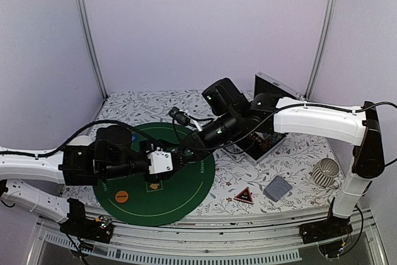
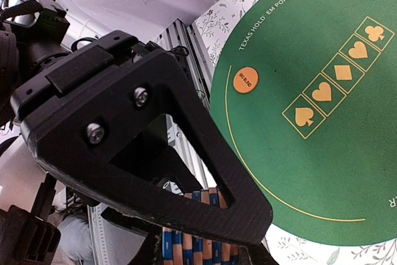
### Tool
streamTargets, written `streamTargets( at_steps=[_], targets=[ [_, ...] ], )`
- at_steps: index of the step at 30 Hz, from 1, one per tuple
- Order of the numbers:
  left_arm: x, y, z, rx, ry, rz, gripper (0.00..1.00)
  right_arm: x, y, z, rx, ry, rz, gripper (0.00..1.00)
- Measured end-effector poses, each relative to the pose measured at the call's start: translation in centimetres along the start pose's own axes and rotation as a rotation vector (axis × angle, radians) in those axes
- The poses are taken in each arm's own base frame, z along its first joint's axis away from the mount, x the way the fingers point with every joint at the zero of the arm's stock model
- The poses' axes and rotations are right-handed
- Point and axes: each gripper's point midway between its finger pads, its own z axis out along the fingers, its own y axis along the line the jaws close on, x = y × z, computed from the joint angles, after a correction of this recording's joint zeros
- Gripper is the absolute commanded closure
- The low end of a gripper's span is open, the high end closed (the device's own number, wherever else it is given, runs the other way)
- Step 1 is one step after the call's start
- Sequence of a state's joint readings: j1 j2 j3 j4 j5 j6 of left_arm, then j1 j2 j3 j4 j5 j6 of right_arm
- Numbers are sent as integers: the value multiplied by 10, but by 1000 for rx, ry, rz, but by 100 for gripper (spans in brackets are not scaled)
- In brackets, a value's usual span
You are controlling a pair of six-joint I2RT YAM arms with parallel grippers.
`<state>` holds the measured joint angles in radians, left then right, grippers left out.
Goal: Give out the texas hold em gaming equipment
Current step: Pass from the right arm to the left
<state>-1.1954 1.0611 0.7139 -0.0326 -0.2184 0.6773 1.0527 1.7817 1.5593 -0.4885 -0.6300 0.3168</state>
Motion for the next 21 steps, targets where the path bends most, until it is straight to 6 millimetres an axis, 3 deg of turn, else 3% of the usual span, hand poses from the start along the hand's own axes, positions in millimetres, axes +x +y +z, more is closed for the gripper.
streamTargets(
  at_steps=[2, 6, 12, 13, 14, 16, 17, 21],
  targets=[
    [-1, 0, 0, 0, -5, -6, 50, 1, -1, 0, 2, 1, 1, 98],
    [-6, 1, -1, 2, -31, -21, 73, -1, 0, 0, -3, -3, -3, 98],
    [-7, 3, -3, 5, -41, -24, 98, -3, 2, 0, -6, -14, -13, 98],
    [-7, 3, -3, 6, -41, -24, 97, -3, 1, 0, -6, -13, -12, 98],
    [-8, 2, -3, 8, -42, -24, 87, -3, 1, 0, -6, -13, -12, 98],
    [-7, 2, -3, 9, -42, -25, 56, -3, 1, 0, -6, -13, -10, 98],
    [-7, 2, -3, 9, -42, -25, 51, -3, 1, 0, -5, -13, -10, 98],
    [-7, 3, -3, 5, -39, -12, 48, -4, 2, 0, -5, -15, -7, 98]
  ],
)
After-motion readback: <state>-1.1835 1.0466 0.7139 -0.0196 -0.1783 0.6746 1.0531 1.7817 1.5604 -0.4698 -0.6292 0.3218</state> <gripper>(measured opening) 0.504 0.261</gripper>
